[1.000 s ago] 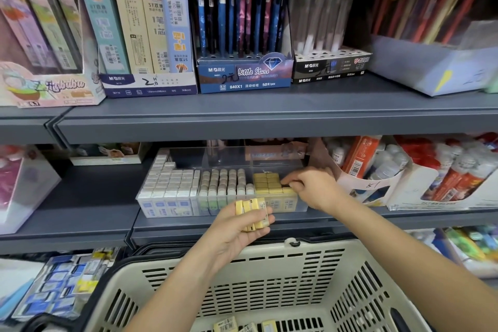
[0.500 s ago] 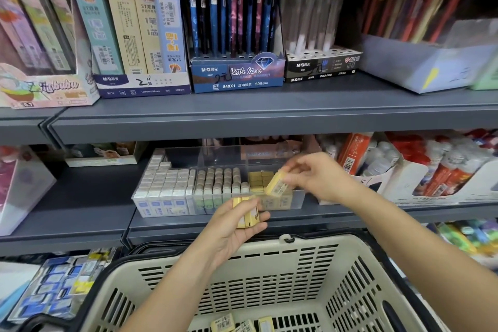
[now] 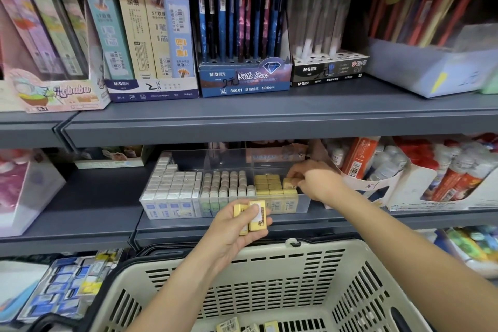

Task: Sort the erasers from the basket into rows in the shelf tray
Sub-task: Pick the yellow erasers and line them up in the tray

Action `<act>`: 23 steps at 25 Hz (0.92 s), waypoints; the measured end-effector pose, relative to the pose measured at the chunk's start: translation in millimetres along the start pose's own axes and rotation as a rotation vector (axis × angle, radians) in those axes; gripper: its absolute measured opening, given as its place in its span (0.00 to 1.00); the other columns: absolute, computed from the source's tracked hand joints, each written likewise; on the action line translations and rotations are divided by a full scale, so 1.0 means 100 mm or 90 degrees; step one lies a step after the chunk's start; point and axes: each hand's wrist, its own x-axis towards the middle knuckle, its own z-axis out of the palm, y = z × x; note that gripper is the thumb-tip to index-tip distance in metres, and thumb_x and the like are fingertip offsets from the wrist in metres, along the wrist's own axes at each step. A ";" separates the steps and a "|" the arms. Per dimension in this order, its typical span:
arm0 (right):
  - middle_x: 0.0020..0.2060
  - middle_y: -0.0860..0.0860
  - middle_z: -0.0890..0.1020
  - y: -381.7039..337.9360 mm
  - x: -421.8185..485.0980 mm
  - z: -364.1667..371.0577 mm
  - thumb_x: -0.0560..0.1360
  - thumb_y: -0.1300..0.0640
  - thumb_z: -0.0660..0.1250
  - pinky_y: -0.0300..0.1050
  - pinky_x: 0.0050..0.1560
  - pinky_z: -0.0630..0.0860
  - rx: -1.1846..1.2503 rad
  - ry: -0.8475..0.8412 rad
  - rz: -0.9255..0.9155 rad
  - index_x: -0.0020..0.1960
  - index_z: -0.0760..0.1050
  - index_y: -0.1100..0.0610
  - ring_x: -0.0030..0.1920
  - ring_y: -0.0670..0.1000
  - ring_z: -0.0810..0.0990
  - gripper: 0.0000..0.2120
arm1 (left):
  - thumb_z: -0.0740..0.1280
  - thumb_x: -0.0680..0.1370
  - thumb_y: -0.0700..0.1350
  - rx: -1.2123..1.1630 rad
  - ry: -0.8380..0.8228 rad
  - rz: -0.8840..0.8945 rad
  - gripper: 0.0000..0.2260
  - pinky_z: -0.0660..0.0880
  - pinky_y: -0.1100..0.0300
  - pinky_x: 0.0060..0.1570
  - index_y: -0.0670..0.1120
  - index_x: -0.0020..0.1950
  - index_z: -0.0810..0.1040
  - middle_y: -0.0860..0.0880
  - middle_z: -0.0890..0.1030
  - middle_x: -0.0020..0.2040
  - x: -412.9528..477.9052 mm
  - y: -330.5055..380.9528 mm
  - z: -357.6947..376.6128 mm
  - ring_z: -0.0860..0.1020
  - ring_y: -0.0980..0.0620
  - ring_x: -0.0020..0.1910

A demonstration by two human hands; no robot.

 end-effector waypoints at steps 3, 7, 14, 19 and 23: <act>0.60 0.51 0.77 -0.02 0.07 0.09 0.77 0.60 0.55 0.42 0.50 0.73 -0.107 -0.067 -0.035 0.58 0.76 0.48 0.55 0.54 0.76 0.16 | 0.67 0.75 0.39 0.001 0.003 0.000 0.09 0.80 0.58 0.37 0.42 0.54 0.73 0.41 0.84 0.47 -0.01 -0.02 0.02 0.83 0.44 0.48; 0.60 0.53 0.76 -0.04 0.08 0.13 0.77 0.62 0.55 0.45 0.52 0.73 -0.160 -0.086 -0.060 0.61 0.74 0.48 0.56 0.55 0.75 0.18 | 0.69 0.74 0.39 -0.014 0.023 0.001 0.09 0.80 0.58 0.36 0.43 0.53 0.75 0.40 0.83 0.46 0.00 -0.01 0.06 0.83 0.43 0.47; 0.49 0.48 0.83 -0.25 -0.37 0.07 0.79 0.51 0.59 0.45 0.54 0.75 0.170 0.039 -0.135 0.54 0.80 0.52 0.50 0.46 0.79 0.12 | 0.67 0.75 0.33 0.005 0.045 0.007 0.11 0.79 0.59 0.36 0.42 0.55 0.74 0.40 0.83 0.46 -0.03 0.06 0.08 0.83 0.44 0.46; 0.34 0.44 0.80 -0.35 -0.64 0.02 0.75 0.53 0.66 0.38 0.43 0.77 0.383 -0.027 -0.130 0.47 0.79 0.50 0.33 0.39 0.77 0.04 | 0.69 0.73 0.33 0.047 0.031 0.040 0.09 0.79 0.60 0.37 0.42 0.52 0.76 0.42 0.82 0.45 -0.08 0.07 0.19 0.83 0.50 0.42; 0.32 0.46 0.81 -0.30 -0.73 -0.02 0.74 0.59 0.68 0.36 0.41 0.77 0.487 -0.022 -0.068 0.47 0.80 0.54 0.33 0.41 0.79 0.03 | 0.68 0.76 0.39 0.044 0.024 0.028 0.05 0.79 0.61 0.37 0.42 0.51 0.78 0.46 0.85 0.40 -0.12 0.05 0.24 0.84 0.51 0.40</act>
